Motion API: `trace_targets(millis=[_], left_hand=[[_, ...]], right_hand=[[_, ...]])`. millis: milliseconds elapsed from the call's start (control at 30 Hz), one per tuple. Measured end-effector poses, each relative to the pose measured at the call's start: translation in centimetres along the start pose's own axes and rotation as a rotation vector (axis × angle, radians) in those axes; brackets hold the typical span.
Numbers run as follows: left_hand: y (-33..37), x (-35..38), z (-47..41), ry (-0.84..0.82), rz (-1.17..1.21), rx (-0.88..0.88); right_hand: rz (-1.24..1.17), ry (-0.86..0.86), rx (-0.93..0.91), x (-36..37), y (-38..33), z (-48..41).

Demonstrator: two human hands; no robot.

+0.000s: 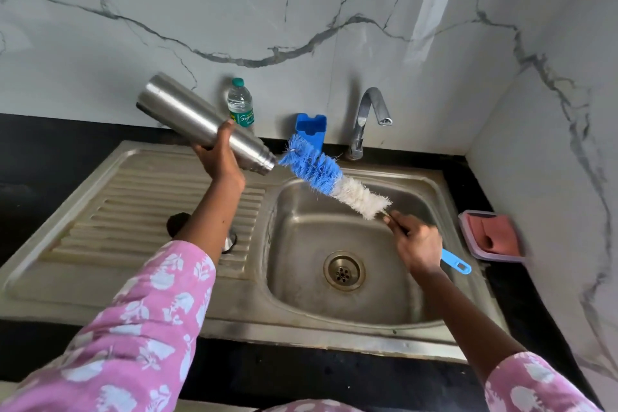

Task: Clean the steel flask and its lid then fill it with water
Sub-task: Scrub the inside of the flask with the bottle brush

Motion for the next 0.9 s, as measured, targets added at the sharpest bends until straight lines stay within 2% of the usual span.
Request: trace_targets(millis=[300,500,767,900], left_hand=[[-7.3,3.7,4.9,0.077,0.185,-0.301],[-9.6,5.2,7.7,0.063,0.181,-0.371],[-12.0,6.7,9.5,-0.074,0.088,-0.490],[-13.3,6.9,10.4,-0.131,0.023,-0.523]], right_hand=[[0.029,0.113,-0.054,-5.0,4.5,0.6],[0.109,0.127,-0.170,-6.7,6.1,0.9],[0.265,0.173,-0.443,-9.4,6.8,0.0],[0.299,0.086,-0.381,-9.1,6.2,-1.6]])
Point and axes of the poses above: each hand's wrist, its own z-axis away from the middle knuckle, its own x-axis out of the palm, y = z × x, the point moved 6 cm from there along -z, towards the middle knuckle, and after that the axes turned 1 degree about x, right-handed, at the moved point
